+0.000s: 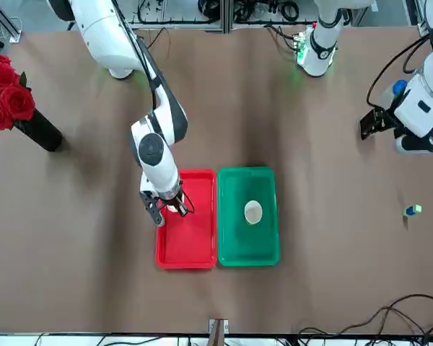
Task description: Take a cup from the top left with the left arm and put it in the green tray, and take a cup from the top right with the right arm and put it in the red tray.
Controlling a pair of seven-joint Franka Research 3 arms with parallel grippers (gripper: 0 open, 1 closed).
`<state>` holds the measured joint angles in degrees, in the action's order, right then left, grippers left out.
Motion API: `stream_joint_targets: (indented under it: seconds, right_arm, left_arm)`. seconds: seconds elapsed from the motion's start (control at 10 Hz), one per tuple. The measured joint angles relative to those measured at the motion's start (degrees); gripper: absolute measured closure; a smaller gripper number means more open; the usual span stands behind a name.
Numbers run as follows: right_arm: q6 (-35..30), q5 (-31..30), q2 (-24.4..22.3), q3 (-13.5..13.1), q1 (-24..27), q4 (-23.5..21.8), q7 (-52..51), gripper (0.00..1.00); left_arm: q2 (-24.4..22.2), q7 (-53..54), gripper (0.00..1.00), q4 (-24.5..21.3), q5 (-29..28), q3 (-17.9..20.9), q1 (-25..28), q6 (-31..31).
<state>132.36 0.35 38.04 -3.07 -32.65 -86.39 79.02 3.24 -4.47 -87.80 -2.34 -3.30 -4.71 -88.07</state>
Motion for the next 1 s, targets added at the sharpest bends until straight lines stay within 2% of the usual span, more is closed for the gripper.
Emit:
stream_joint_targets:
  seconds: [0.6,0.7,1.0]
  right_arm:
    - [0.2,-2.8,1.7,0.0,0.0,0.0,-0.2,0.92]
    - [0.2,-2.8,1.7,0.0,0.0,0.1,-0.3,0.85]
    - [0.4,-2.8,1.7,0.0,0.0,1.4,-0.4,0.39]
  left_arm:
    - [-0.4,-1.5,0.00,0.8,2.4,-0.1,0.1,-0.3]
    - [-0.1,-1.6,0.00,0.8,2.4,-0.1,0.2,-0.3]
    - [0.2,-1.8,0.00,0.8,2.4,0.0,0.3,-0.3]
